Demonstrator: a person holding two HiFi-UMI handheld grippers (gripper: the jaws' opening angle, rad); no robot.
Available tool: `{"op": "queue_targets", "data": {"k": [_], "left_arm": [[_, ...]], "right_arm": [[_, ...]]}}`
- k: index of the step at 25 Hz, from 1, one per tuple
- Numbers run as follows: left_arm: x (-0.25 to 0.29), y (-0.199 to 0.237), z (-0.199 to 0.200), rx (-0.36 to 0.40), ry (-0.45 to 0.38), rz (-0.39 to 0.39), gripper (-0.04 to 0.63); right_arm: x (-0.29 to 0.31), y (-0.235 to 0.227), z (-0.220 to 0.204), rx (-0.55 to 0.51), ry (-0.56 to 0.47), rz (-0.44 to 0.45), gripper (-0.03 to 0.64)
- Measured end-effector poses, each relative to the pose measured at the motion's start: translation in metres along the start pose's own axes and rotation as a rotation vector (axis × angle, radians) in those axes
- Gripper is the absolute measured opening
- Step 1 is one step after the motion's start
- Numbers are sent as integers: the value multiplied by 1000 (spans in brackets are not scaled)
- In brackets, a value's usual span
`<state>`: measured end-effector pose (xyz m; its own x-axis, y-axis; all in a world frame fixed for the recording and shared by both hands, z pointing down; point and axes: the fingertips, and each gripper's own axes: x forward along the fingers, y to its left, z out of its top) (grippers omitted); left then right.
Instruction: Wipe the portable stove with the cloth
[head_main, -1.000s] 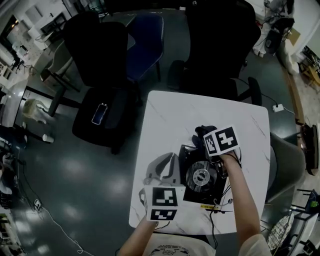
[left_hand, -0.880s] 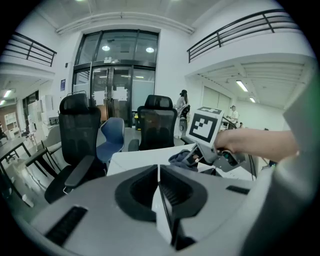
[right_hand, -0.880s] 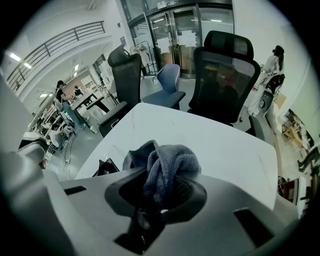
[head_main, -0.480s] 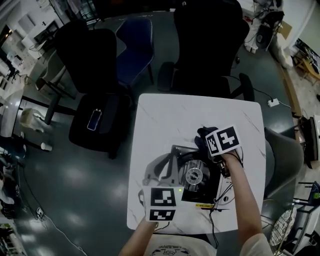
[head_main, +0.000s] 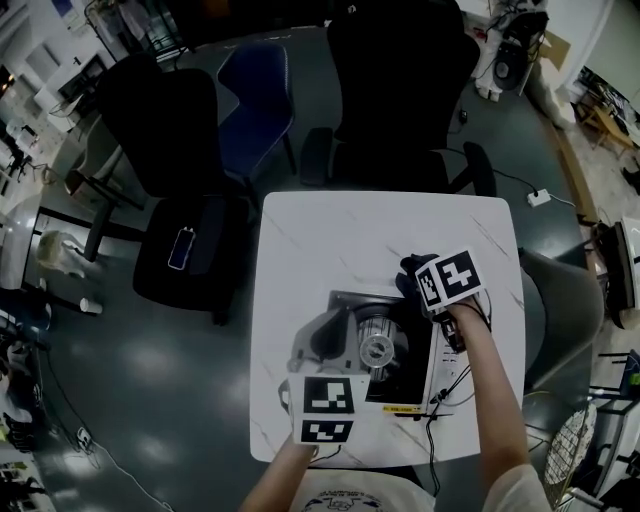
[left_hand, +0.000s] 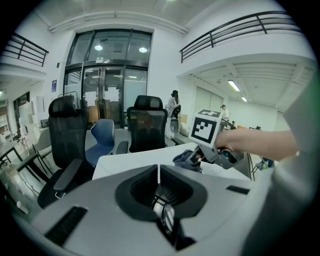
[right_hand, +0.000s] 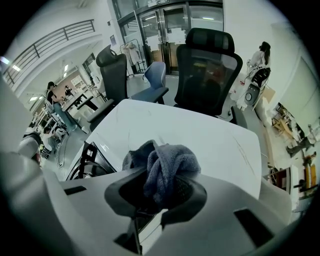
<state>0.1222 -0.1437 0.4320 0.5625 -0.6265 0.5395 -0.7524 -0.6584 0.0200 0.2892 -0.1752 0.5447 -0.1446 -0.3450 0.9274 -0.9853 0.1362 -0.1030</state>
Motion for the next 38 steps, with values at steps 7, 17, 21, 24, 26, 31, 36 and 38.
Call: {"op": "queue_targets", "data": {"k": [7,17,21,24,26,31,36,38], "left_arm": [[4,-17,3,17,1,-21,23],[7,-32,5,34,2,-36,21],[8,-40,7,39,5,-47,22],[9,-47,6,46,6,-57,23],[10,-52,6,50,6,-63,23],[13,-59,6,58,12,-78,23],[14,-67,4,62,15,-89,23],[14,-69,5,67,13,-93,21]], "right_arm": [[-5,-19,-10,26,-10,-18,81],[-12,-39,-21,73,-33,-37,81],[-18,-50,-26,102,-44,-47,81],[-20,-58,-32,112,-52,-65,81],[-22,-64,-35,118,-55,-76,81],[-26,-75,-41,164,-73,-72,81],[-28,-77,-44,182,-89,-77,81],[-30,-82,-48,176,-87,-104,81]]}}
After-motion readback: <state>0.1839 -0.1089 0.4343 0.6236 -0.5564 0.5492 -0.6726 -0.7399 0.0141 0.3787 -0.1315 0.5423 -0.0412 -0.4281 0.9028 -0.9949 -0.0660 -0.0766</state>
